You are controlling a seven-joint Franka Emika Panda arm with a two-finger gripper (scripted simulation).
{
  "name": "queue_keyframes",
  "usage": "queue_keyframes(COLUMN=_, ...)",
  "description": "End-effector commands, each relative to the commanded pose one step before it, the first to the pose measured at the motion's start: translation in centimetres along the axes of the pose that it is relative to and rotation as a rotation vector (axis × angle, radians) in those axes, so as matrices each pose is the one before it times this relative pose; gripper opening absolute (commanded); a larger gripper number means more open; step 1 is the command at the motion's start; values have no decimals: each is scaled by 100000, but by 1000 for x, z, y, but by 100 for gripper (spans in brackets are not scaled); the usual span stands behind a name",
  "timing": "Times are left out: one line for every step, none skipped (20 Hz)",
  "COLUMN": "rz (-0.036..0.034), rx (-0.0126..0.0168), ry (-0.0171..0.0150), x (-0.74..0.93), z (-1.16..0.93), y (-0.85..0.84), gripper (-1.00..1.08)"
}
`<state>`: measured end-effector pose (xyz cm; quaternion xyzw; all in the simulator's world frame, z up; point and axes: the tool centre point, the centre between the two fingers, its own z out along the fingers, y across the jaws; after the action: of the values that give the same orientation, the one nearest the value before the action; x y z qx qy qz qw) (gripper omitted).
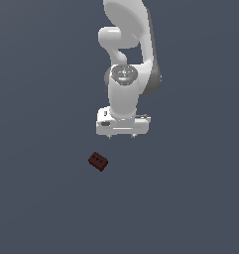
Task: Pick up the object and move it to a goal position.
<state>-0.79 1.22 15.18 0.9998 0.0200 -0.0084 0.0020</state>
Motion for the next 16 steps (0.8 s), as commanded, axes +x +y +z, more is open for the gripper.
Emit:
queue_keyframes(rz=0, rx=0, ry=0, x=0, z=0, y=1, gripper=100)
queue_keyframes(rz=-64, rx=-35, ry=95, x=26, z=-64, y=-18, gripper=100)
queue_keyframes(rz=-158, rx=-84, ry=242, x=83, z=-167, y=-33, gripper=100)
queue_keyframes(rz=-264, rx=-144, ry=415, x=133, z=-285, y=-62, gripper=100)
queue_keyframes(rz=-348, rx=-199, ry=575, x=181, z=-397, y=-88, gripper=100)
queue_keyframes(rz=-401, rx=-246, ry=717, x=224, z=-499, y=-111, gripper=100)
queue_keyframes(rz=-373, rx=-261, ry=773, x=236, z=-543, y=-126, gripper=100)
queue_keyframes(rz=-221, rx=-198, ry=600, x=179, z=-427, y=-104, gripper=100)
queue_keyframes(rz=-84, rx=-134, ry=419, x=120, z=-303, y=-80, gripper=100)
queue_keyframes(rz=21, rx=-78, ry=255, x=65, z=-189, y=-56, gripper=100)
queue_keyframes(rz=79, rx=-23, ry=87, x=20, z=-71, y=-31, gripper=100)
queue_keyframes(rz=63, rx=10, ry=-25, x=-15, z=14, y=-4, gripper=100)
queue_keyframes(rz=-15, rx=28, ry=-93, x=-20, z=69, y=26, gripper=100)
queue_keyframes(rz=-135, rx=17, ry=-74, x=-13, z=66, y=39, gripper=100)
queue_keyframes(rz=-287, rx=6, ry=-57, x=7, z=62, y=36, gripper=100)
queue_keyframes(rz=-408, rx=-7, ry=-28, x=22, z=51, y=52, gripper=100)
